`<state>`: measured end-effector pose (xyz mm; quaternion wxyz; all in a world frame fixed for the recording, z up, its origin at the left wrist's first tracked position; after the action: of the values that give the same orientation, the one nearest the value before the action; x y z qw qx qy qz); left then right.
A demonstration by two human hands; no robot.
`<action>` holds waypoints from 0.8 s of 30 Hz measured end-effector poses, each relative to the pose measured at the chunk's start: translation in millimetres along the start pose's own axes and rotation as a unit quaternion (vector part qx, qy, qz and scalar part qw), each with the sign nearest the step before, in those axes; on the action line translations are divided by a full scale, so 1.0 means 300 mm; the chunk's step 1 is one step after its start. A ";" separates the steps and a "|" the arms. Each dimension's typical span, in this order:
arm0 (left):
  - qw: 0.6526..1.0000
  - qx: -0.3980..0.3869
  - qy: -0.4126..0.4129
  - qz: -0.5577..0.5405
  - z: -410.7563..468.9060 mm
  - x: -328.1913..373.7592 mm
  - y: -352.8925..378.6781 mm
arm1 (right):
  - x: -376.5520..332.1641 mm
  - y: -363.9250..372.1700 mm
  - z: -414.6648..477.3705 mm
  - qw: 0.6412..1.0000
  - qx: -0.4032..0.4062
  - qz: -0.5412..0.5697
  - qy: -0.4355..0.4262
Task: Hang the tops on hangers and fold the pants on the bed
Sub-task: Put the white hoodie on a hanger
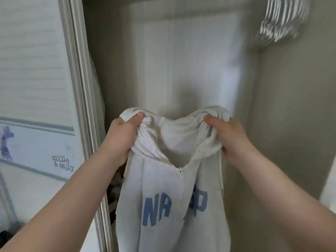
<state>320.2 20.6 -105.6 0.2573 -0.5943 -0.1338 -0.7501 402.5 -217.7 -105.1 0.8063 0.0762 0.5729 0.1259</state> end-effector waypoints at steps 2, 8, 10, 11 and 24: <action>0.999 -0.001 0.039 -0.011 0.105 0.131 -0.011 | -0.100 0.073 0.081 0.998 0.008 0.024 -0.049; 0.991 0.003 0.134 -0.022 0.352 0.487 -0.014 | -0.392 0.265 0.307 0.987 0.033 0.067 -0.144; 0.988 0.016 0.153 -0.027 0.411 0.589 -0.004 | -0.481 0.318 0.382 0.986 0.028 0.056 -0.154; 0.986 0.024 0.163 -0.024 0.438 0.638 0.001 | -0.525 0.340 0.418 0.987 0.027 0.038 -0.154; 0.967 0.092 0.235 0.037 0.639 1.120 0.100 | -0.999 0.336 0.628 0.807 0.119 -0.472 -0.334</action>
<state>440.1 16.3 263.3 0.3625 -0.3792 -0.1157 -0.8435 474.9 -204.4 255.3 0.8926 -0.0703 0.2438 -0.3726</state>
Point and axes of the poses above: each hand's wrist, its own z-axis towards the middle knuckle, its own y-axis out of the palm, x = y × z, the point moved 1 cm from there along z, towards the middle knuckle, and after that the axes turned 14 degrees about z, right-handed, at the moved point
